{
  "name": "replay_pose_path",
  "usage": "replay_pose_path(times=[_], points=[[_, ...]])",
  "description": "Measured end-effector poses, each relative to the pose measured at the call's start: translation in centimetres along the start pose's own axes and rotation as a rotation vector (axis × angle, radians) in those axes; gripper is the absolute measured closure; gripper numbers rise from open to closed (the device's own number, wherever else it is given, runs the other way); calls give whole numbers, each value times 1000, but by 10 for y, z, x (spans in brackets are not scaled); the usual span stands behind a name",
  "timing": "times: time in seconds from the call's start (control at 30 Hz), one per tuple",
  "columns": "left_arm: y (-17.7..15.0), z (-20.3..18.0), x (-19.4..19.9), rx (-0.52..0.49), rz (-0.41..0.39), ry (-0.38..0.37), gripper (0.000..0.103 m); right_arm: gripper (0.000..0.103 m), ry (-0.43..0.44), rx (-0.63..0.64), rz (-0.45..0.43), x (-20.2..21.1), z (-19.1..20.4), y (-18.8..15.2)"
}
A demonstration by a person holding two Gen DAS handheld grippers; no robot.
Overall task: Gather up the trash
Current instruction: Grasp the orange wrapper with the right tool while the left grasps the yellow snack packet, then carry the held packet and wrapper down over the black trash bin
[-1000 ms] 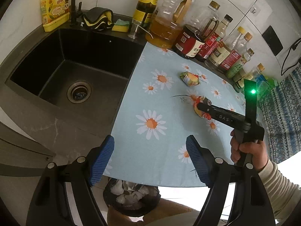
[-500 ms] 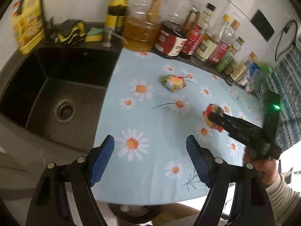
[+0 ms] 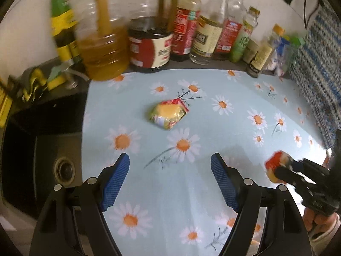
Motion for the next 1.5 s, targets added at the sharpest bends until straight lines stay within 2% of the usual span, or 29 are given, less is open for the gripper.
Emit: replay_pose_path(times=[0.2,0.43,0.7,0.77,0.8,1.0,1.2,1.5], points=[[25,-9,-46,-87,57,18,27,62,-26,-47,-3,12,-21,-12],[42,-11,-94,-143,117,43,27,62,-61,-112,4,19,-47,-21],[52,-1,-126,-146,147,64,28,62,-86,-148,-8,27,-67,-22],[53,3,-130,-124,154,48,31,62,-90,-151,-13,28,-69,-21],[53,6,-131,-115,162,32,38,62,-90,-153,-14,28,-69,-20],[51,3,-130,-157,144,29,53,62,-94,-153,-16,29,-70,-17],[46,1,-122,-162,133,16,54,62,-89,-148,-17,28,-66,-16],[28,-5,-90,-105,103,-65,54,62,-83,-146,-26,30,-61,-16]])
Point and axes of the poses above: each gripper's, at about its wrist camera, not at the fingertips, and x roughly against the way its jaws point, z to its left, y to its top, the point moved 1 cm from there along -x, roughly the way its jaws point, and after that the axes turned 6 degrees about -z, right-handed, at the moved point
